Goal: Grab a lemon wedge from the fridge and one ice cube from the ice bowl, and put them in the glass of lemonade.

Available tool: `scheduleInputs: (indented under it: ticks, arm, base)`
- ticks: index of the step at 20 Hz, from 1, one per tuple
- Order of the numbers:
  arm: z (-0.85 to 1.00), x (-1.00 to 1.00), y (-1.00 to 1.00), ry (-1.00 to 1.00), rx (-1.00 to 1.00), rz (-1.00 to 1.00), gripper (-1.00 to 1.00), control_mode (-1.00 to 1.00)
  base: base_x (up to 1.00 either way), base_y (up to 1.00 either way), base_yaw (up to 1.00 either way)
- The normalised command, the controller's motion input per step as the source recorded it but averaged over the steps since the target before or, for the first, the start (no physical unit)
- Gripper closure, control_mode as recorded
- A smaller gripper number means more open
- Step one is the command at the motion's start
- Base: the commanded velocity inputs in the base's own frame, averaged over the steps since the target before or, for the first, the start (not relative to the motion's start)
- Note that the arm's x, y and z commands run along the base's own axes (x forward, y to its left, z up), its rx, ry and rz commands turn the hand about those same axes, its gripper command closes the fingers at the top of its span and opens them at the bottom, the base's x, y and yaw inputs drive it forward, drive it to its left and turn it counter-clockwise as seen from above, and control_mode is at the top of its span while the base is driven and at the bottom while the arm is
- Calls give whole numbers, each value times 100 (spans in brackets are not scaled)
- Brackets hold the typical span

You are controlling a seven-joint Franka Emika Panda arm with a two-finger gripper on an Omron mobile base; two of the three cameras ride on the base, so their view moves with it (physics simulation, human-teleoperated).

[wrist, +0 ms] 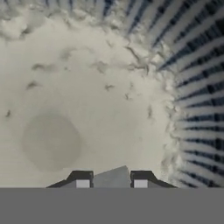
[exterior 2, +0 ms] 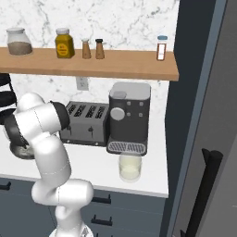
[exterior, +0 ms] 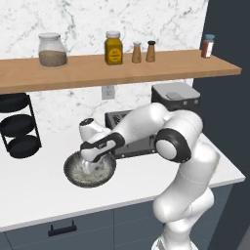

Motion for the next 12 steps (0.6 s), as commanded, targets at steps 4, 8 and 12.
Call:
scheduleInputs:
  ticks: [4,8,12]
  arm:
    - [71,-43,-29,-31,2,0,100,-100]
    - [100,-77,-69,-44,4,-8,100,-100]
    - [100,-79,-100,-34,8,-11,100,-100]
  base:
    - [0,0,0]
    - [0,0,0]
    - [0,0,0]
